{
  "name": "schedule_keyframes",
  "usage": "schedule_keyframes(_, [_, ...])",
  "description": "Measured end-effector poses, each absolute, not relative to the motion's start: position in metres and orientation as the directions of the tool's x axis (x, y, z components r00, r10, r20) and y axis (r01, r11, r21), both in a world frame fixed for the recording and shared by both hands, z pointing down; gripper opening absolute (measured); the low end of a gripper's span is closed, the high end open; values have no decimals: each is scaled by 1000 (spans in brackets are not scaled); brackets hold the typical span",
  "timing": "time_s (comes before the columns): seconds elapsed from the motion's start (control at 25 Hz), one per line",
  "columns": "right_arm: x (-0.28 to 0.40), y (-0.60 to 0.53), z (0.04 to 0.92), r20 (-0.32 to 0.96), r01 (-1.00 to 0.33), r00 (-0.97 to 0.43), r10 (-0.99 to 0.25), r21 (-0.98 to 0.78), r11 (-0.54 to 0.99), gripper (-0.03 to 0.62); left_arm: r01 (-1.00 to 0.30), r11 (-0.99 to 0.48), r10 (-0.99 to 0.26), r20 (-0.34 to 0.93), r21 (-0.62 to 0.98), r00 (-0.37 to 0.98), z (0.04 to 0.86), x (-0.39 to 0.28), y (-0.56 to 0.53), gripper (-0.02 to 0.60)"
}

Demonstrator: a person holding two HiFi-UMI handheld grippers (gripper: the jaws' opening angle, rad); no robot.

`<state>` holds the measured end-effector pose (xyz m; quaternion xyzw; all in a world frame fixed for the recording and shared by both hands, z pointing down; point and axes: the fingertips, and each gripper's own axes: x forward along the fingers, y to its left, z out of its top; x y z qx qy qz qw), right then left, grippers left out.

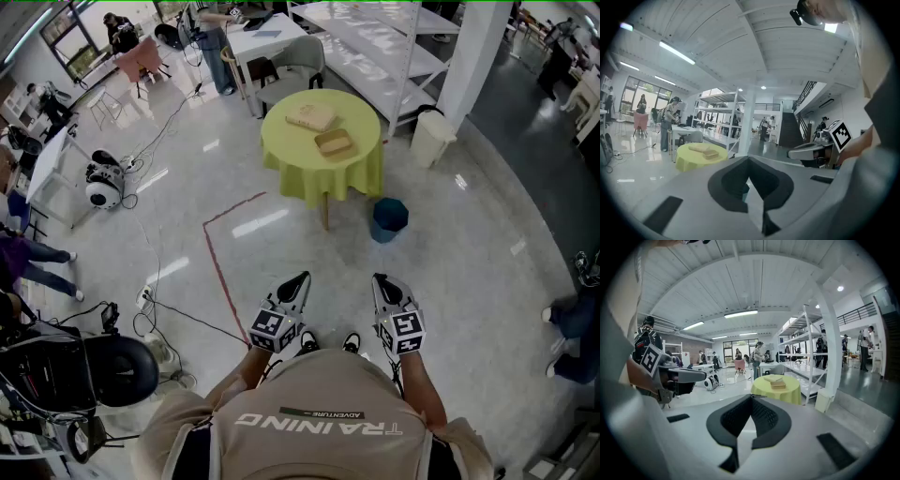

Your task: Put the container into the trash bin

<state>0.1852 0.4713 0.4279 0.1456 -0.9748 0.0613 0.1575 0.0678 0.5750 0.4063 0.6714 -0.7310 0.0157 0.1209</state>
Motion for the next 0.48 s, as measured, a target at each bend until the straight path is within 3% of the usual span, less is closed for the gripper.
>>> schedule_keyframes(0.48, [168, 468, 430, 324, -301, -907, -267, -60, 952, -3, -982, 127, -972, 213, 142, -95, 415, 57, 581, 2])
